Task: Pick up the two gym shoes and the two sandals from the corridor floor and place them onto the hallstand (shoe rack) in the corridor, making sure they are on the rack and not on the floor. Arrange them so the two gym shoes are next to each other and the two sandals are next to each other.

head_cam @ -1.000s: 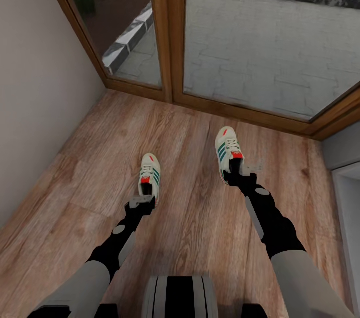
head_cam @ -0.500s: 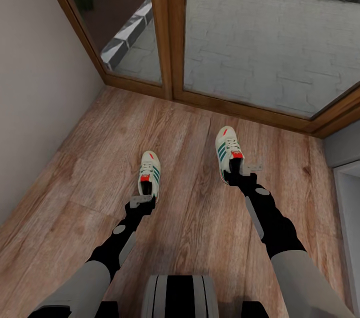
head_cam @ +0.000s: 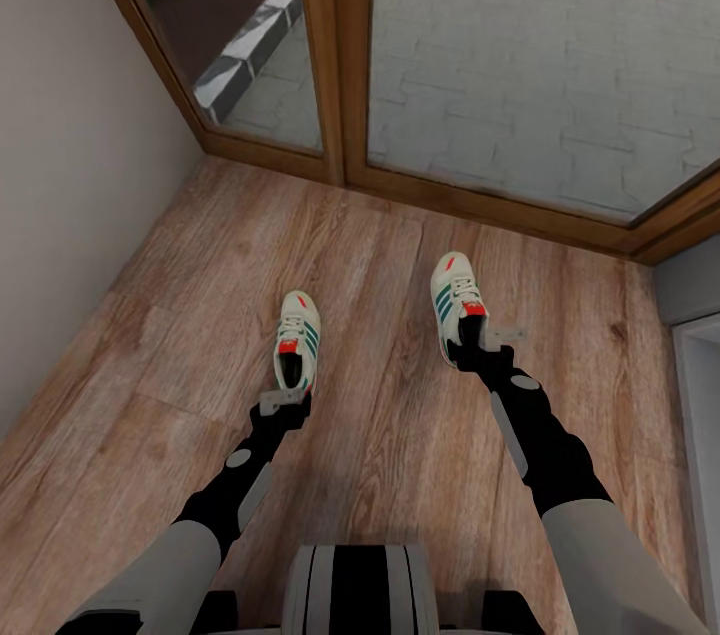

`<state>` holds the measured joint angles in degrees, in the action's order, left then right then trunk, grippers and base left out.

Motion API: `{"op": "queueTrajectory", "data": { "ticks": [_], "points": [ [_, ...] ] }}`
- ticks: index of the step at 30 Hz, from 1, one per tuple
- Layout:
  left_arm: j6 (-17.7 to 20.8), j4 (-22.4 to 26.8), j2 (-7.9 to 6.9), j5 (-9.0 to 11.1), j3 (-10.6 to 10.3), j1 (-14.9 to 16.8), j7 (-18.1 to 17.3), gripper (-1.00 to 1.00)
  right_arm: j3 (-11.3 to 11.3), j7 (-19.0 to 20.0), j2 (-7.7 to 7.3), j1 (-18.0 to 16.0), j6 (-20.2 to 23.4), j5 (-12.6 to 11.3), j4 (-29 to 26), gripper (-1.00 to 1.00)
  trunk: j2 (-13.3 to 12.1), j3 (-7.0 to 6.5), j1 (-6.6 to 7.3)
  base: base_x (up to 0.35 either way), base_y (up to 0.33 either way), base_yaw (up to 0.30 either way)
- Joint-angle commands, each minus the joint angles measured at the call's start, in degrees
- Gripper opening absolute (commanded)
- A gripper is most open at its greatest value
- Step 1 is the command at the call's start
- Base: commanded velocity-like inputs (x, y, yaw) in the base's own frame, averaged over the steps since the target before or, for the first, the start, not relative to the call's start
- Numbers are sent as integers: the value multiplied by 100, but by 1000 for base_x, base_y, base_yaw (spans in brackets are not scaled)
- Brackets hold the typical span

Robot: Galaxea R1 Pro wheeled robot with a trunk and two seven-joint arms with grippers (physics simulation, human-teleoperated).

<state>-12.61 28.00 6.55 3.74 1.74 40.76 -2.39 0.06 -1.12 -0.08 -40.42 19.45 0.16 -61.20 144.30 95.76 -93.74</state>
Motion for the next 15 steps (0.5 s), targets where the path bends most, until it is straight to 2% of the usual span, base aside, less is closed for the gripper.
{"op": "queueTrajectory", "data": {
  "ticks": [1,15],
  "points": [
    [-14,-5,4,39,18,2,-25,100,3,-12,-1,-1,32,2,-8,-100,1,7,1,0,0,0],
    [-14,-5,4,39,12,2,-25,100,3,-12,-1,-1,32,2,-14,-100,1,17,1,0,0,0]
  ]
}}
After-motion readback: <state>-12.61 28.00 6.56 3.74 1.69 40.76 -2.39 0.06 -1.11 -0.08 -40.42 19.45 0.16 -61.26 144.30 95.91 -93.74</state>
